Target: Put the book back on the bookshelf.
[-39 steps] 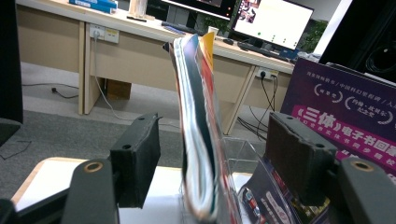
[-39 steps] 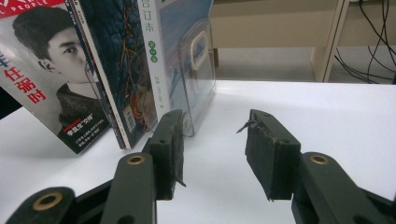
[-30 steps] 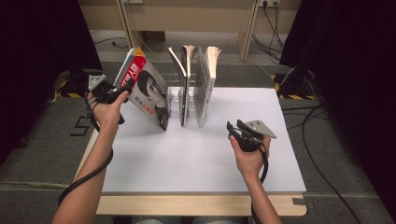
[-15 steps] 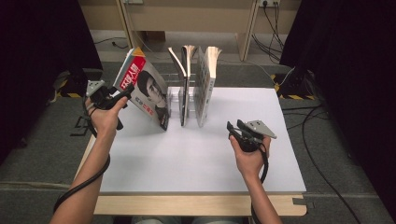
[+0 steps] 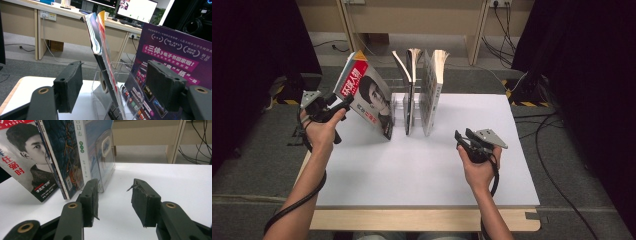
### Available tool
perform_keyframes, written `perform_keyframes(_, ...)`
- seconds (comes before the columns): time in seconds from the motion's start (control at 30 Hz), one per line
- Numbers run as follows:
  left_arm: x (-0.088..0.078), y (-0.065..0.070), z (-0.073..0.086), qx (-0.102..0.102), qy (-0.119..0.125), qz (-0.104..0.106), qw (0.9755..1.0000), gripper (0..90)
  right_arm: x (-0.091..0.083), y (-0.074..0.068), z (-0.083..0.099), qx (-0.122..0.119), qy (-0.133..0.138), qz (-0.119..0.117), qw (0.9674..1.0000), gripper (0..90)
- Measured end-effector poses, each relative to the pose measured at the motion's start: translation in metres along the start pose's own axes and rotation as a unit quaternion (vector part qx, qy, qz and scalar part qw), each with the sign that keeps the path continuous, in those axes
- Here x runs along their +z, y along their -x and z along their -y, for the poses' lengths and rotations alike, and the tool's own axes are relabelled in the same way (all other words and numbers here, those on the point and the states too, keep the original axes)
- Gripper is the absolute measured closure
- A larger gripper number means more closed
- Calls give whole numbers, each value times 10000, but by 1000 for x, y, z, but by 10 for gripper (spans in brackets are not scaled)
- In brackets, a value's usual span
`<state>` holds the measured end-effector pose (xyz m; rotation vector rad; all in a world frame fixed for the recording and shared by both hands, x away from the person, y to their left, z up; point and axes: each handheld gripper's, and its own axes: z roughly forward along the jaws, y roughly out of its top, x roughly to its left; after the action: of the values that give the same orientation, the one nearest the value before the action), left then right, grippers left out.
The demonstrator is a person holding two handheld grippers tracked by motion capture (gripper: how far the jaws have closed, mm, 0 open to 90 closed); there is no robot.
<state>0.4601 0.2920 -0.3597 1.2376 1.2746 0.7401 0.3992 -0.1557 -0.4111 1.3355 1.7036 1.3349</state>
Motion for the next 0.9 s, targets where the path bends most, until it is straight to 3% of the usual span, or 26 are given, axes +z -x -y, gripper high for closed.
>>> perform_keyframes(0.9,-29,0,13,232,-193,86,9995,272,-2,1,-1,7,24,26,10000,564)
